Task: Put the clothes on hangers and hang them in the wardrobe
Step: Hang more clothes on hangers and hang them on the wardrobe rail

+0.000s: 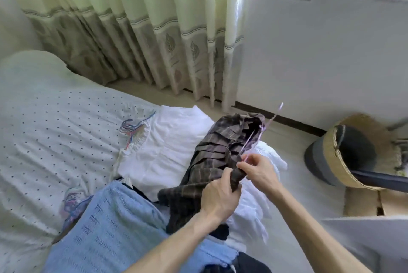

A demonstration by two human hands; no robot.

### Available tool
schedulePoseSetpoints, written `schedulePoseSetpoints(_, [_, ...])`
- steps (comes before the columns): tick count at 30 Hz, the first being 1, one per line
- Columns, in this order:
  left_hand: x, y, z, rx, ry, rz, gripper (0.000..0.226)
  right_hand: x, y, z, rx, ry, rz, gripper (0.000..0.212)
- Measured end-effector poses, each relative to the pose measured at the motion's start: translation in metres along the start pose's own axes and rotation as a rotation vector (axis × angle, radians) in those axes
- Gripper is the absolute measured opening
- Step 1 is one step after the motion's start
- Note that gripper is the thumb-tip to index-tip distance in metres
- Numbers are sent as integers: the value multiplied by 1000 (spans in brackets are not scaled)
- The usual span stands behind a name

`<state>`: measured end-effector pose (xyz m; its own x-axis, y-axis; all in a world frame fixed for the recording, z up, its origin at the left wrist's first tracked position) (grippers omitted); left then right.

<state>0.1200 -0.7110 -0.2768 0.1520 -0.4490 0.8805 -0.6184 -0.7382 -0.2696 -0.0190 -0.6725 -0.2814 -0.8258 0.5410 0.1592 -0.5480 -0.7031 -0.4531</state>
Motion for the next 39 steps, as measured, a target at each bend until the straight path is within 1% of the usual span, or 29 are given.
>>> schedulePoseSetpoints(1, [-6,-9,-13,-41,14,43,32,13,-7,-5,3,33,-11,6])
schedulePoseSetpoints(2, [-13,-21,-27,-70,23,95,33,25,-17,-11,0,58,-9,5])
schedulePoseSetpoints(3, [-21,-31,-39,-90,27,155,34,37,-28,-18,2,73,-13,9])
schedulePoseSetpoints(5, [-30,-48,-63,-157,45,286,39,64,-50,-30,26,58,-40,10])
schedulePoseSetpoints(6, [-33,-59,-86,-236,84,368,42,88,-69,-38,37,48,-72,9])
schedulePoseSetpoints(8, [-28,-62,-106,-359,121,515,45,115,-90,-41,58,-22,-42,8])
schedulePoseSetpoints(9, [-23,-63,-121,-424,146,559,43,133,-106,-44,63,-39,-30,8])
schedulePoseSetpoints(10, [-17,-60,-135,-467,160,550,39,150,-124,-46,68,-22,-20,8])
schedulePoseSetpoints(11, [-11,-60,-160,-500,143,504,36,172,-151,-50,76,3,-35,9])
schedulePoseSetpoints(13, [10,-42,-188,-493,-37,366,40,189,-176,-48,86,-15,-4,9])
schedulePoseSetpoints(14, [17,-39,-212,-515,-138,336,46,200,-192,-49,83,-37,-15,9])
schedulePoseSetpoints(15, [20,-42,-238,-544,-231,356,53,212,-209,-51,77,-61,-36,9])
schedulePoseSetpoints(16, [21,-49,-264,-568,-335,421,57,222,-224,-53,75,-92,-58,10])
schedulePoseSetpoints(17, [18,-58,-290,-585,-418,510,61,232,-239,-55,71,-130,-85,10])
schedulePoseSetpoints(19, [7,-82,-337,-609,-504,662,65,251,-269,-64,50,-166,-136,10])
schedulePoseSetpoints(20, [0,-94,-357,-630,-508,692,60,260,-284,-70,36,-158,-157,9])
schedulePoseSetpoints(22, [-16,-119,-389,-702,-489,664,41,278,-317,-87,-8,-125,-203,7])
schedulePoseSetpoints(23, [-24,-131,-402,-737,-494,649,35,287,-333,-98,-35,-125,-233,7])
schedulePoseSetpoints(25, [-41,-156,-425,-796,-503,686,33,302,-367,-121,-106,-156,-317,7])
schedulePoseSetpoints(28, [-68,-193,-458,-827,-475,875,35,318,-413,-157,-212,-158,-446,8])
schedulePoseSetpoints(30, [-86,-218,-481,-866,-444,952,32,327,-441,-181,-263,-80,-561,13])
schedulePoseSetpoints(32, [-104,-241,-504,-912,-453,991,31,337,-470,-200,-292,7,-769,15])
schedulePoseSetpoints(34, [-121,-265,-528,-966,-462,1027,33,344,-503,-215,-299,81,-1034,9])
schedulePoseSetpoints(35, [-128,-277,-540,-997,-463,1053,34,344,-519,-220,-311,115,-1136,12])
schedulePoseSetpoints(36, [-134,-290,-551,-1023,-466,1087,34,343,-533,-225,-345,130,-1201,27])
schedulePoseSetpoints(38, [-140,-314,-573,-1069,-469,1171,35,335,-555,-235,-468,103,-1252,53])
schedulePoseSetpoints(39, [-142,-326,-584,-1093,-469,1215,35,331,-564,-239,-530,78,-1275,59])
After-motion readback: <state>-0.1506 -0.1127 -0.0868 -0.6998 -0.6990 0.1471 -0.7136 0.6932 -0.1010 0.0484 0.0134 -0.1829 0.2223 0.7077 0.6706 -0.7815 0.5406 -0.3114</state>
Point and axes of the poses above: each hand's wrist, its own y-axis towards the middle knuckle, its own x-axis out of the back of the hand, z = x × y, the point moved 5 cm from there along y, towards the middle knuckle, and after that the axes turned 13 degrees about y, right-handed, at the moved point
